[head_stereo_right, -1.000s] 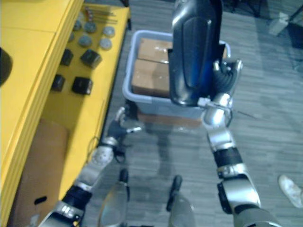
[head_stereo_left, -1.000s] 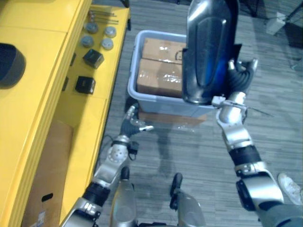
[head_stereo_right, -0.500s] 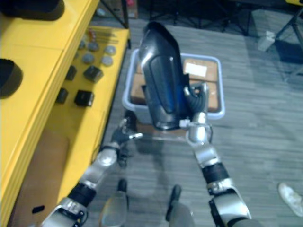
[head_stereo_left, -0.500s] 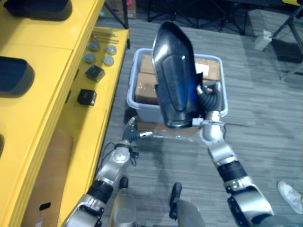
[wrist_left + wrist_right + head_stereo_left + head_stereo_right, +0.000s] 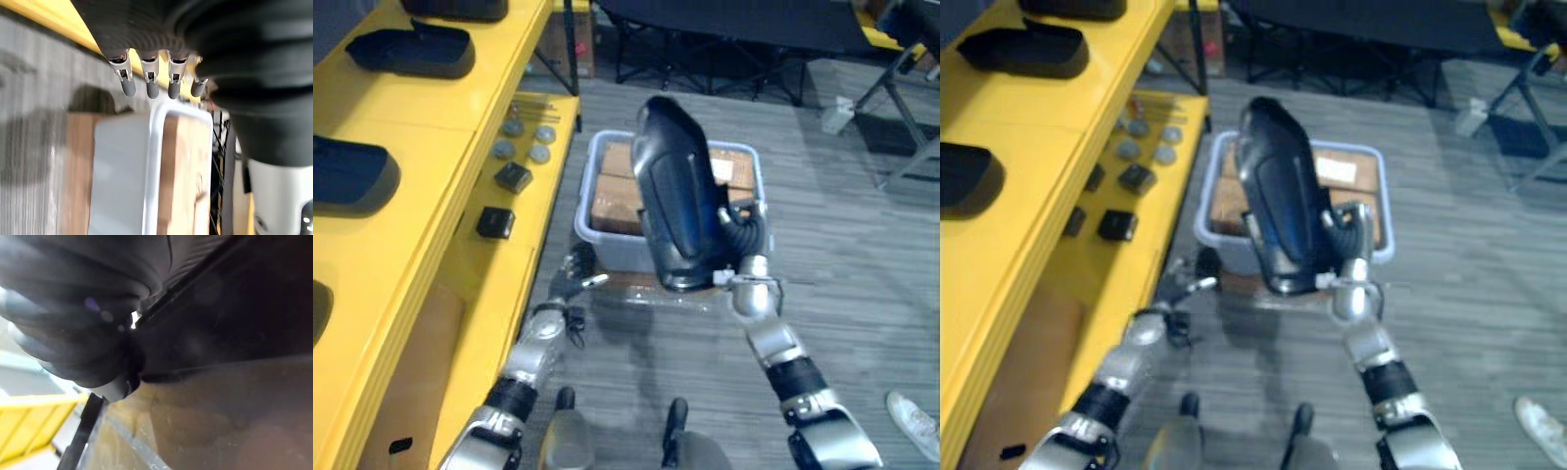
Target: Walk over and take plastic housings, then place them on the shelf
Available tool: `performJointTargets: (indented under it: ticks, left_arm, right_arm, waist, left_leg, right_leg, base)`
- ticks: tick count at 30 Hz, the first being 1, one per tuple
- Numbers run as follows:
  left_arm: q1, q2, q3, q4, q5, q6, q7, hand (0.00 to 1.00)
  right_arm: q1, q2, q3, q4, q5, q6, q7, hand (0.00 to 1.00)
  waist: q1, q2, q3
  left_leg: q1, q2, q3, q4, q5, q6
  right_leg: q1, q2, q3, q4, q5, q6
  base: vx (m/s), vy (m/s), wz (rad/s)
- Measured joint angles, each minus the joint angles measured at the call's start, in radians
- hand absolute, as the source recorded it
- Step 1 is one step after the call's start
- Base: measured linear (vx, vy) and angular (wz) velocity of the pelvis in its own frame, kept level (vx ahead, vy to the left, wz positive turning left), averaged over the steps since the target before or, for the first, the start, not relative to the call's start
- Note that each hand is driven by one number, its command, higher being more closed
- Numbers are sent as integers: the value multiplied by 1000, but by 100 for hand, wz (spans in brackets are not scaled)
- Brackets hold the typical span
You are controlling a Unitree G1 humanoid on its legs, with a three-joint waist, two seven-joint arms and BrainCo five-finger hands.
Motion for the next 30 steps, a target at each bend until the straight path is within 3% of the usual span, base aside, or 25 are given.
performJointTargets:
  ticks: [8,15,22,30]
  left_arm:
    - [0,42,46,-3,-41,2,-108,0]
    - [0,42,42,-5,-159,15,-224,0]
    - [0,37,-11,-5,-274,57,-381,0]
    - [-2,6,-90,-5,-300,67,-384,0]
  right_arm:
    - [30,-4,-4,0,-2,0,20,100]
    - [55,-5,1,1,-2,0,21,100]
    - [75,-24,61,26,-3,-2,22,100]
    - [72,-26,85,56,-3,-2,24,100]
  waist:
    - [0,0,0]
    - [-4,4,-2]
    - [-4,43,-49]
    - [-3,44,-51]
  left_leg:
    - [27,-3,0,-41,21,-2]
    - [38,-7,-2,-42,23,-2]
    - [45,-6,-2,-58,23,-3]
    - [45,-6,-2,-79,36,-5]
  right_leg:
    - [14,0,-5,-12,2,0]
    - [31,-1,-7,-26,5,2]
    - [36,0,-8,-35,5,3]
    - [27,2,-12,-35,6,2]
  base:
    - [0,-2,0]
    - [1,0,0]
    - [0,0,0]
    - [7,-3,0]
